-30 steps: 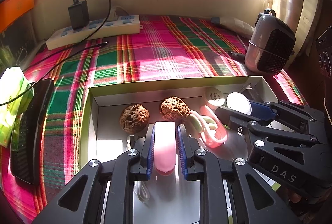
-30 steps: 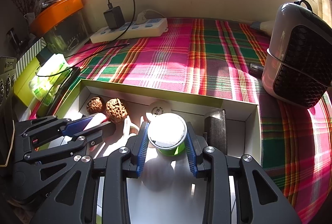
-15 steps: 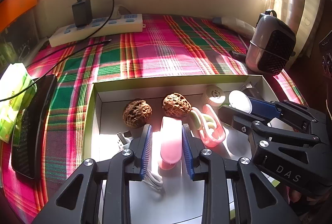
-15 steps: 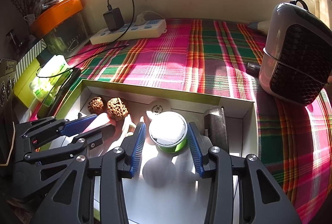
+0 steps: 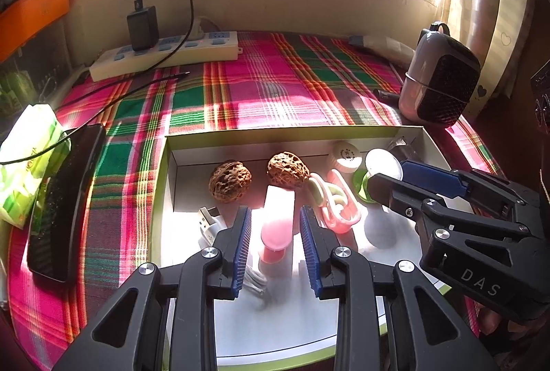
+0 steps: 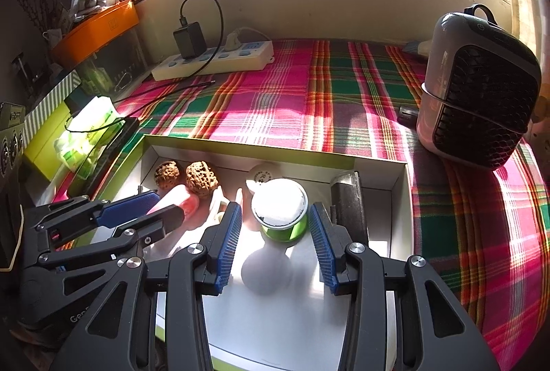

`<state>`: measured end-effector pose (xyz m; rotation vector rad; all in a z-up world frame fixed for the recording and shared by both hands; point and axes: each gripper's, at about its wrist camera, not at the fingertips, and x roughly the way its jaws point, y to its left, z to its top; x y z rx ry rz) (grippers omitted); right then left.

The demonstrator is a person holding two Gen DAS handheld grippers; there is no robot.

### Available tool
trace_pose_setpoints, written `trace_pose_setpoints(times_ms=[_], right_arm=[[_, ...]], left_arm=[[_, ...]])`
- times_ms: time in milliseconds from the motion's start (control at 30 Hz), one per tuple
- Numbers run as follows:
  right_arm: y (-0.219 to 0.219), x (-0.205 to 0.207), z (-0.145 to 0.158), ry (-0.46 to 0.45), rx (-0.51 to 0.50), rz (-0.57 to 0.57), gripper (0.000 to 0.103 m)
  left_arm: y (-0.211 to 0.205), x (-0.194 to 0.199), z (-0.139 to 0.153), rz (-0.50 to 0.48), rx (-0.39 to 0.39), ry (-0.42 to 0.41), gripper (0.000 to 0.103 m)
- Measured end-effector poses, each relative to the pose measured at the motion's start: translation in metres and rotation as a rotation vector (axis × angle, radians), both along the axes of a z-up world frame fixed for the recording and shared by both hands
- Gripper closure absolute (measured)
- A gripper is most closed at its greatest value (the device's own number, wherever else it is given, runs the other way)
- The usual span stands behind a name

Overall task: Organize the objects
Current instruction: 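Withdraw both tools from the box toward the white knob item and black disc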

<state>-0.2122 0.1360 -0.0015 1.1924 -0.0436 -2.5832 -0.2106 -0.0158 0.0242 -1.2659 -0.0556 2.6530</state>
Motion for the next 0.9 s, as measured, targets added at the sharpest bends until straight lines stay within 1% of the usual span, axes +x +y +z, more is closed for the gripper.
trace_pose_setpoints(times_ms=[300,400,500,900], right_arm=[[0.003,0.016,0.009,0.026,-0.006,-0.011,0.061],[0.003,0.021,0.012,0.029,-0.006,-0.012,0.061],[0.003,0.026,0.014,0.036,-0.009,-0.013,0.061],[0.005,0.056,0.025,0.070,-0.032,-0.016,0.060]], left_arm=[[-0.001,0.017,0.011,0.000,0.006,0.025,0.076],[0.001,0.023,0.014,0.004,-0.021,0.042,0.076],[0.000,0.029,0.017,0.002,-0.005,0.045,0.076],[0.001,0.059,0.026,0.000,0.010,0.064,0.076]])
